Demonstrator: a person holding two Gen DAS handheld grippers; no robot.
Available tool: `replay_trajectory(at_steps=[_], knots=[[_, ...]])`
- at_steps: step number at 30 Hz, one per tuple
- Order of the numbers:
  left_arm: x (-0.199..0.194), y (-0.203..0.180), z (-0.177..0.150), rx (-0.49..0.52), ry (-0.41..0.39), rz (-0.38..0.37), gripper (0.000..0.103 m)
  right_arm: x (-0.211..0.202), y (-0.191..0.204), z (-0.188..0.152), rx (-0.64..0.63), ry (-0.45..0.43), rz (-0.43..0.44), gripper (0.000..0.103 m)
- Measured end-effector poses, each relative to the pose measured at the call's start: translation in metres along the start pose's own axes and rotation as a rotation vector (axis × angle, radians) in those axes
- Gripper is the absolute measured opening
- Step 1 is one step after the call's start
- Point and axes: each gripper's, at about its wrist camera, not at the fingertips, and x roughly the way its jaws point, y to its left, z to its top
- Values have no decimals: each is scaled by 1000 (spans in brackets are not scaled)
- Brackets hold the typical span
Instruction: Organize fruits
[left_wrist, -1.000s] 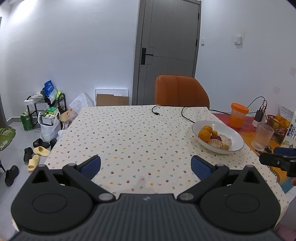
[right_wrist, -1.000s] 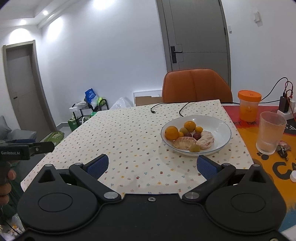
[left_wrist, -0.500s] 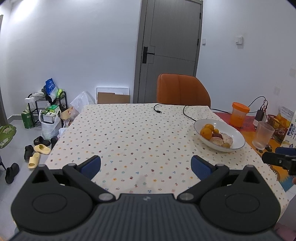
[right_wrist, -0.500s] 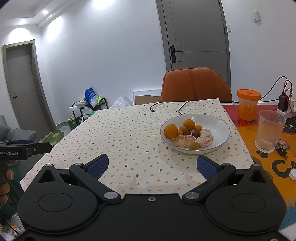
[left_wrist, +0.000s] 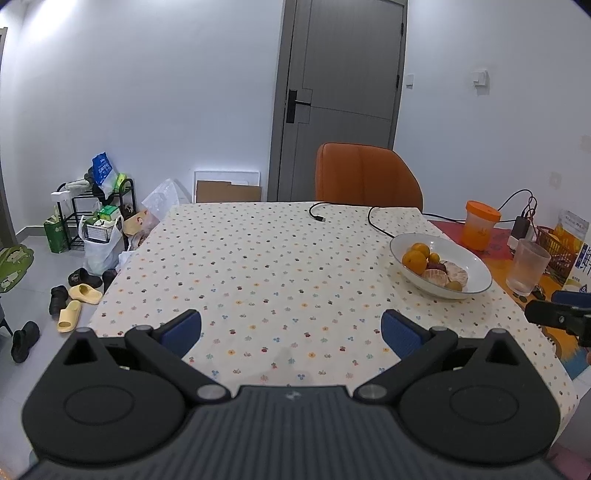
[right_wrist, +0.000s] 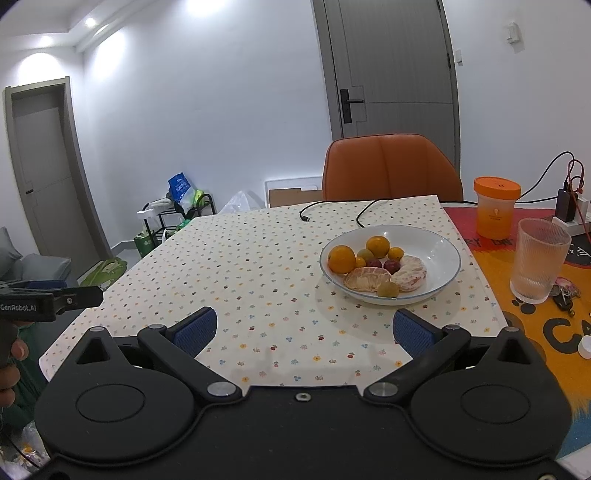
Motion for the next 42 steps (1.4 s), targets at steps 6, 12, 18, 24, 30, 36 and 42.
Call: replay_trajectory(at_steps=[6, 12, 18, 24, 30, 36, 42], knots=[[1, 2, -1, -2, 5, 2, 103, 1, -1, 0, -1, 1, -3, 103], [1, 2, -1, -2, 4, 2, 103, 1, 0, 0, -2, 0, -4, 103], [0, 2, 0, -4, 2, 1, 103, 2, -1, -1, -2, 5, -5, 103], [0, 0, 1, -1, -2, -3, 103, 2, -2, -1, 1, 2, -8, 103], [-1, -2, 1, 1, -4, -8, 103, 2, -3, -2, 2, 2, -11, 103], [-1, -2, 1, 0, -4, -6, 103, 2, -3, -2, 1, 2, -10, 103], [0, -3, 1, 0, -4, -7, 103, 3, -3, -2, 1, 5, -12, 103]])
